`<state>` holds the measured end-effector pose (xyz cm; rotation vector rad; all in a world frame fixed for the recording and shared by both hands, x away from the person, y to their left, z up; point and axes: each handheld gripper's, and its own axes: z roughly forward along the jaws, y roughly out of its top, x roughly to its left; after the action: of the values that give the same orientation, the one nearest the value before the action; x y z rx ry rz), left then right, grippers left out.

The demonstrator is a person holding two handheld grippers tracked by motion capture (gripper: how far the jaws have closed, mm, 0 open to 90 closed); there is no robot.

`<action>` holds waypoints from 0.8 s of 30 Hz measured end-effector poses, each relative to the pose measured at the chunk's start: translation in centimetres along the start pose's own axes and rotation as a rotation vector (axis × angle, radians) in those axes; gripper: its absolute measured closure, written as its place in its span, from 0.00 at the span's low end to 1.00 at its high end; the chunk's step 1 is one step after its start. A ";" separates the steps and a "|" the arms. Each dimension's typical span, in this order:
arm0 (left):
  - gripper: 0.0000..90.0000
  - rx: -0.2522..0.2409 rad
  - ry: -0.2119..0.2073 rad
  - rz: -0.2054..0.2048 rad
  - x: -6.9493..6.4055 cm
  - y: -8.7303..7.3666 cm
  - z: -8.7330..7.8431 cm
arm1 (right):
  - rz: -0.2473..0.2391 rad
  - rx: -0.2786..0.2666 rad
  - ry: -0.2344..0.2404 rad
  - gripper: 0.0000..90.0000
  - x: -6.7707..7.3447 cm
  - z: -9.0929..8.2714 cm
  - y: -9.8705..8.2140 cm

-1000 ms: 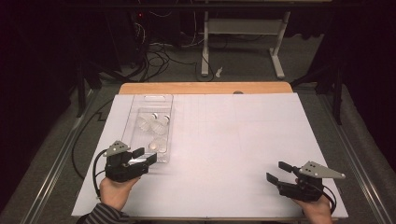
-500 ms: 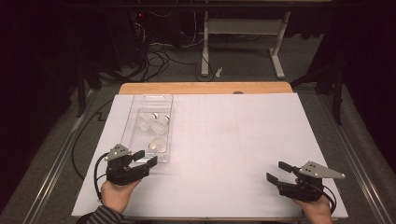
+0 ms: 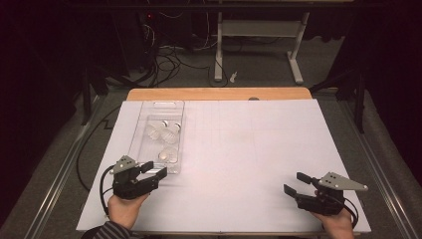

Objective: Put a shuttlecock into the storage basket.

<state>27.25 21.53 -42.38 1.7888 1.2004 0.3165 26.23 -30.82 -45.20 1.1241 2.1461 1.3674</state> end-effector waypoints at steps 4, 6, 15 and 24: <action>0.45 -0.010 0.004 -0.001 0.1 -0.3 0.1 | 0.001 0.000 0.000 0.35 0.0 0.0 0.0; 0.45 -0.011 0.006 -0.003 0.1 -0.5 0.2 | 0.002 0.000 0.000 0.35 0.0 0.0 0.0; 0.45 -0.029 0.011 0.001 -0.1 -0.9 0.2 | 0.001 -0.001 0.001 0.35 0.0 0.0 0.0; 0.44 -0.039 0.014 -0.009 0.1 -1.6 0.3 | 0.002 0.001 -0.001 0.35 0.0 0.1 0.0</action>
<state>26.54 21.55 -43.82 1.7497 1.2032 0.3455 26.29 -30.80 -45.21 1.1278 2.1452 1.3668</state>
